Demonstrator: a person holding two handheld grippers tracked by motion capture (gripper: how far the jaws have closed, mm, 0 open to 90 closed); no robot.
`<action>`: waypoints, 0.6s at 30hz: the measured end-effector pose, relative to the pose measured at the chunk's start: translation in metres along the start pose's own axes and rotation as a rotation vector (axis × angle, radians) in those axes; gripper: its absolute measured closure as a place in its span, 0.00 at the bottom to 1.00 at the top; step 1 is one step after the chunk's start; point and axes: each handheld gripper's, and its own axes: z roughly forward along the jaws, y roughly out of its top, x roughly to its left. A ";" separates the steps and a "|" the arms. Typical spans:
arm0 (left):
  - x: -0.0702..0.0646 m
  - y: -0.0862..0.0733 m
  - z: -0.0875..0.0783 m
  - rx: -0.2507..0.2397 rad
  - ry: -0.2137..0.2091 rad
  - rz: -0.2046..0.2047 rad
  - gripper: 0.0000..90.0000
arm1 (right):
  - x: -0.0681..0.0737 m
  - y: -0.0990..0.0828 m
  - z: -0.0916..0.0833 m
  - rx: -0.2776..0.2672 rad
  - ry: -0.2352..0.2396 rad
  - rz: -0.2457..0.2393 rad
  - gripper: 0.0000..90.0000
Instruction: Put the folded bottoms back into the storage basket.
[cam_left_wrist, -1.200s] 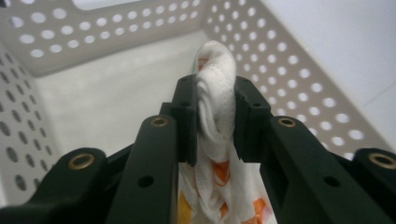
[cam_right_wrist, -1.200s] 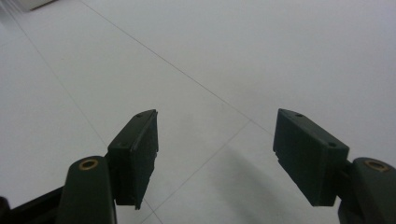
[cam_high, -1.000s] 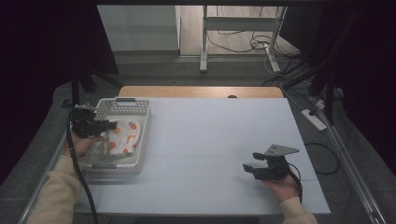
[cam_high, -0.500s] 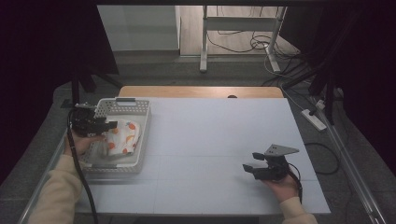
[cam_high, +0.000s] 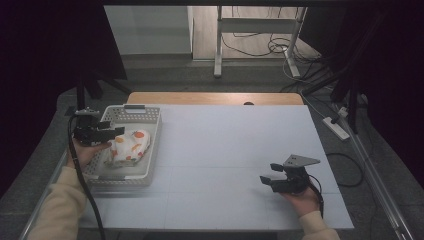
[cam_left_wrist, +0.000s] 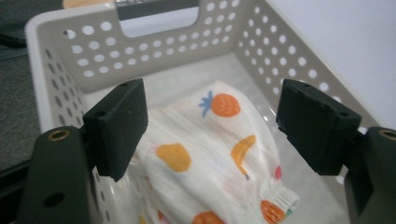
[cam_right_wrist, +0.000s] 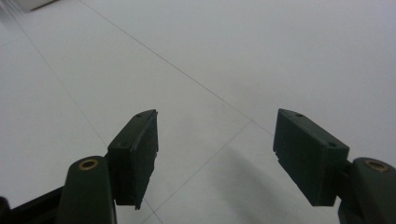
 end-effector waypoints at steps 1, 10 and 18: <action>-0.001 0.000 0.000 0.001 -0.003 0.002 0.28 | 0.000 0.000 0.000 0.000 0.000 0.000 0.35; -0.012 -0.003 -0.002 -0.005 -0.056 0.015 0.31 | 0.000 0.000 0.000 0.000 0.000 -0.001 0.35; -0.027 -0.008 -0.006 -0.019 -0.102 0.031 0.30 | 0.000 0.000 0.000 -0.005 0.002 0.000 0.35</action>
